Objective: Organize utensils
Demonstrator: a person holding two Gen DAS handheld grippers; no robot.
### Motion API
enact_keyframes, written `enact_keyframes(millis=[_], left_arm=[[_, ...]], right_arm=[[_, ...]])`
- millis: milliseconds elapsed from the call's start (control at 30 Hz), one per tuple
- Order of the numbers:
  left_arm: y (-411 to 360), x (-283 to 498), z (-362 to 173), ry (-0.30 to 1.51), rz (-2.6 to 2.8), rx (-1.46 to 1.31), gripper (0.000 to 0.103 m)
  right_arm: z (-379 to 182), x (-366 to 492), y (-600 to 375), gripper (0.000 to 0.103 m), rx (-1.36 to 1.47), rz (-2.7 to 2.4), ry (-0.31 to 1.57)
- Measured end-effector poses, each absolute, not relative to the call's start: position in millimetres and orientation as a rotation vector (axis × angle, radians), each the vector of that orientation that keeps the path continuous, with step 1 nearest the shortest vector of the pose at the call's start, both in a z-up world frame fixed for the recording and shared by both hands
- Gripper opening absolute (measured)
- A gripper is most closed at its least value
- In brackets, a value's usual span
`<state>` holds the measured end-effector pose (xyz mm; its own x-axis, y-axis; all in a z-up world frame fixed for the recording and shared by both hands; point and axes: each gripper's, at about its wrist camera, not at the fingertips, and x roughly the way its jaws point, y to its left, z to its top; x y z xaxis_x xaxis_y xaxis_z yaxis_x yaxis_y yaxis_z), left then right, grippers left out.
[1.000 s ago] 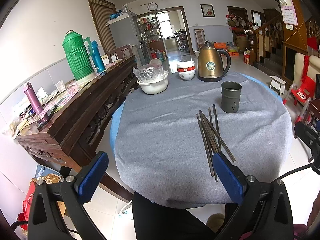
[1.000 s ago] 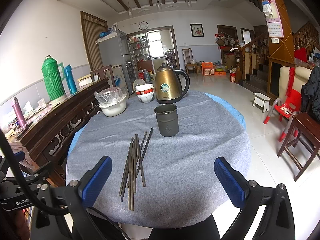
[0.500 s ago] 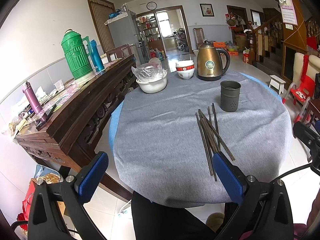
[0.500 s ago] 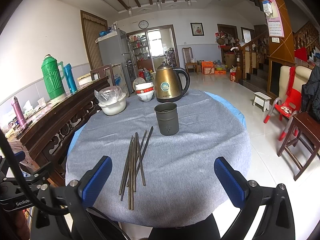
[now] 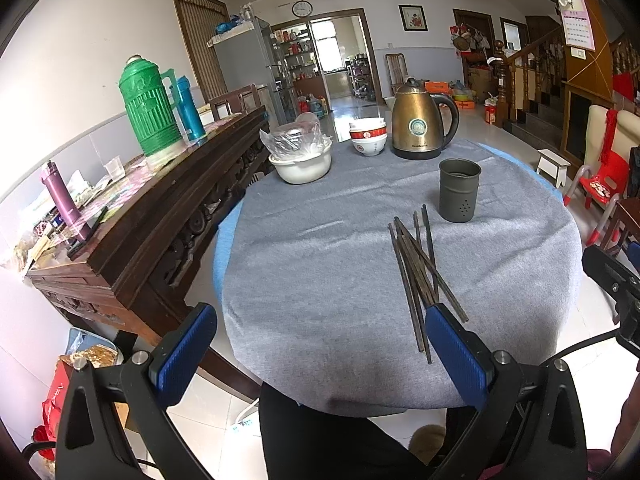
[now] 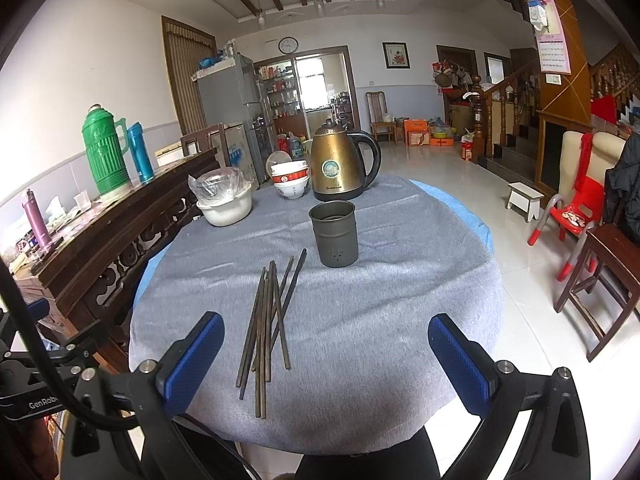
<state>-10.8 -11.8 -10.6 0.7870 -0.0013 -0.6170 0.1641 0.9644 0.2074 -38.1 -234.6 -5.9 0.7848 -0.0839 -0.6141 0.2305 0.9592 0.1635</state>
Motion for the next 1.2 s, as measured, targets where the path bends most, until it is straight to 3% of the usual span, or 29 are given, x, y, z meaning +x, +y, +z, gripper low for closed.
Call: enact_keyframes(millis=[367,433,500,600,667,733,833,967,1200], left_arm=[[-6.2,54.2,-43.9,0.826,-0.117,0.157,0.103],[-0.7,72.4,-55.5,0.878,-0.135,0.117,0.103],[3.3,90.6,-69.1,0.930,-0.155,0.082,0.103],[8.4,118.5,-87.9,1.000,-0.192,0.017,0.102],[8.3,136.7,-100.1,1.047,-0.211,-0.023,0.093],[6.3,150.5,-109.5,1.083,-0.232,-0.046,0.074],[3.2,166.8,-124.9,1.132,-0.243,-0.072,0.055],[0.9,178.9,-139.7,1.177,-0.273,-0.094,0.050],[7.4,189.3,-146.2,1.218,-0.290,-0.151,0.050]], right_arm=[[-30.1,37.4,-249.8,0.101,0.262,-0.042,0.767],[-43.2,61.4,-254.3,0.094,0.285,0.001,0.820],[-57.9,82.1,-257.5,0.065,0.320,0.036,0.881],[-85.1,114.3,-262.7,0.046,0.416,0.085,0.972],[-97.7,132.2,-258.5,0.042,0.425,0.104,0.994],[-104.8,147.1,-249.5,0.040,0.402,0.128,1.008],[-117.2,171.2,-234.8,0.036,0.389,0.194,1.034],[-131.5,204.6,-223.2,0.027,0.376,0.223,1.069],[-157.3,262.7,-214.1,0.025,0.390,0.190,1.148]])
